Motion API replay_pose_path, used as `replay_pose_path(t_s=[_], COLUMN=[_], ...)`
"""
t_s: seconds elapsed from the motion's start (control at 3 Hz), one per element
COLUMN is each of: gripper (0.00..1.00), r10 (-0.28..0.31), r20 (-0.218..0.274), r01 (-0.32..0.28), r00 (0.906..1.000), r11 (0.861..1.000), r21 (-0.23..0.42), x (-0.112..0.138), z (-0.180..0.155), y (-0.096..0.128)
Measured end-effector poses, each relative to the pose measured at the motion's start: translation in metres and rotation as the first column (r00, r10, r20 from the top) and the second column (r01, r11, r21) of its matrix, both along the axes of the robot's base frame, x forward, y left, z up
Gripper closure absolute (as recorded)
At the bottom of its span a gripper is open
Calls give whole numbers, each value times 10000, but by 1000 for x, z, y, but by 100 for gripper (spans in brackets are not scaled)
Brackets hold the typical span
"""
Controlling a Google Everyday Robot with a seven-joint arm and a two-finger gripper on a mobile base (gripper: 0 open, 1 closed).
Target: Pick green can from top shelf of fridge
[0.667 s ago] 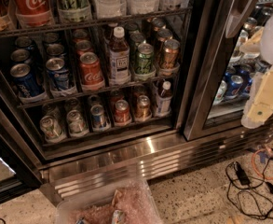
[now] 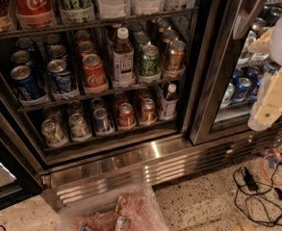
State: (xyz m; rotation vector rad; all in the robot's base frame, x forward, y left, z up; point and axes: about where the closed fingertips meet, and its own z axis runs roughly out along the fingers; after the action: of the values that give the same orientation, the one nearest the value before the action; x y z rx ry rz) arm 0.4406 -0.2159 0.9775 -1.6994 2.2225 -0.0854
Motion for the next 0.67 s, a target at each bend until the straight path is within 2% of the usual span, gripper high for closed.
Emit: replay_pose_path(t_s=[0.67], gripper=[0], r10=[-370], r20=[263], r01=[347], r00=[9990], r11=[9958], r21=[846], x=[6], z=[2], y=[6])
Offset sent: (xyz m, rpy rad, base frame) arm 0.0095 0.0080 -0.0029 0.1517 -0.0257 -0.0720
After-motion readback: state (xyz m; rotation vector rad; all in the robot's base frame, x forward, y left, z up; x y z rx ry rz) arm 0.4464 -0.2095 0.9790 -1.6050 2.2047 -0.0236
